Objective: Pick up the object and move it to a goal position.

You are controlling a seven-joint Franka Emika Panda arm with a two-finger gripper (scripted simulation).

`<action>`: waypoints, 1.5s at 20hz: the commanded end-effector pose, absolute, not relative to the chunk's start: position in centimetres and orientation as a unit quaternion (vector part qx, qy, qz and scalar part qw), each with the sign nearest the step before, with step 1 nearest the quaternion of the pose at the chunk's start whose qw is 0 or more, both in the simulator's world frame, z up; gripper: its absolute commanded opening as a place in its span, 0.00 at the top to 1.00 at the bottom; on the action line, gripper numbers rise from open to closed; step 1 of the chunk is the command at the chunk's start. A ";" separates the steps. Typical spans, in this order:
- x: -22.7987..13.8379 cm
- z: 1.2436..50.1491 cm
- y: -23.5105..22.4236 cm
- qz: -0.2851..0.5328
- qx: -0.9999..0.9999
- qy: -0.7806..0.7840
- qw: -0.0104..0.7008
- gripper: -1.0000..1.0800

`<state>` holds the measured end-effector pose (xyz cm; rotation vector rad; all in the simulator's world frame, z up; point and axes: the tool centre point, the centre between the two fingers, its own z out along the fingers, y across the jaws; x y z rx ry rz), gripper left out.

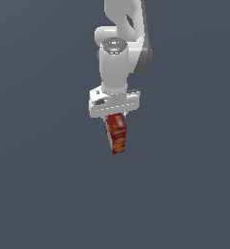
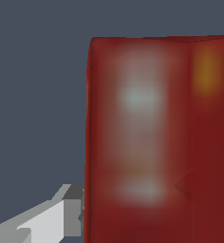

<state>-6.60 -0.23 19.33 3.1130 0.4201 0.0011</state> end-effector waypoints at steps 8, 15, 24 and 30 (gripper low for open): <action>-6.7 19.7 -0.2 0.000 0.991 0.134 0.000 1.00; -7.6 22.4 -0.2 0.000 0.991 0.134 0.000 1.00; -9.9 29.6 -0.2 0.000 0.991 0.134 0.000 1.00; -11.8 35.7 -0.2 0.000 0.991 0.134 0.000 1.00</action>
